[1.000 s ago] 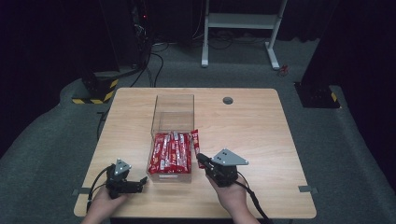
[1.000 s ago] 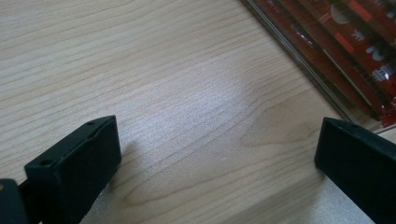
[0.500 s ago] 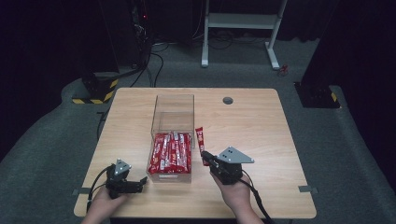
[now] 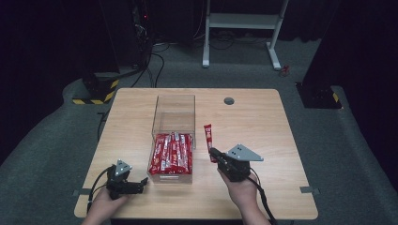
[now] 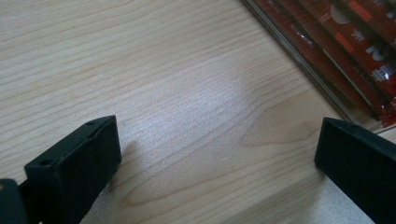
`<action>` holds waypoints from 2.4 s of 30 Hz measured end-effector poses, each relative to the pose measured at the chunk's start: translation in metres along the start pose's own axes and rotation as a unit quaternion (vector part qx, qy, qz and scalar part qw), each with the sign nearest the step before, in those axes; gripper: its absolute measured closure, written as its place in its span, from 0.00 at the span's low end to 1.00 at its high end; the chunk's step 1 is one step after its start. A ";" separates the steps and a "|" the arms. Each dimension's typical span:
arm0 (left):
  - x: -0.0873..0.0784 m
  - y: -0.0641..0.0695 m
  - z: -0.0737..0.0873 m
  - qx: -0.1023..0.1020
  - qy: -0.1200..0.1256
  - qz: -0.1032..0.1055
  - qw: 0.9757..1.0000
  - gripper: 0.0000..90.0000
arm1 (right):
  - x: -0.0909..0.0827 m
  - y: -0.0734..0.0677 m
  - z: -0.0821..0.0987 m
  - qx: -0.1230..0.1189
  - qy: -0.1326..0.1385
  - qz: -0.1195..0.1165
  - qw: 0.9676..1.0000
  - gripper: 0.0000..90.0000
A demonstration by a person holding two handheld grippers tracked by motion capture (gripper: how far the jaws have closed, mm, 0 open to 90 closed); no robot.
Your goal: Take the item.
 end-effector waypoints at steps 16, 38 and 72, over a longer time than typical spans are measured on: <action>0.000 0.000 0.000 0.000 0.001 0.000 1.000 0.01 | -0.008 0.026 -0.004 0.012 0.010 0.025 1.000 1.00; 0.000 0.000 0.000 0.003 0.001 0.001 1.000 0.01 | -0.017 0.071 0.000 0.041 0.014 0.072 0.996 1.00; 0.000 0.000 0.000 0.005 0.001 0.002 1.000 0.01 | -0.002 0.127 0.033 0.068 -0.034 0.127 0.989 1.00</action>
Point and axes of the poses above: each handheld gripper's, and its own axes: x roughly forward along the jaws, z roughly out of its underside, y roughly to its right, the point moved 7 cm from there along x, roughly forward along the jaws, and after that the axes turned 8 degrees about x, right-handed, at the moved point
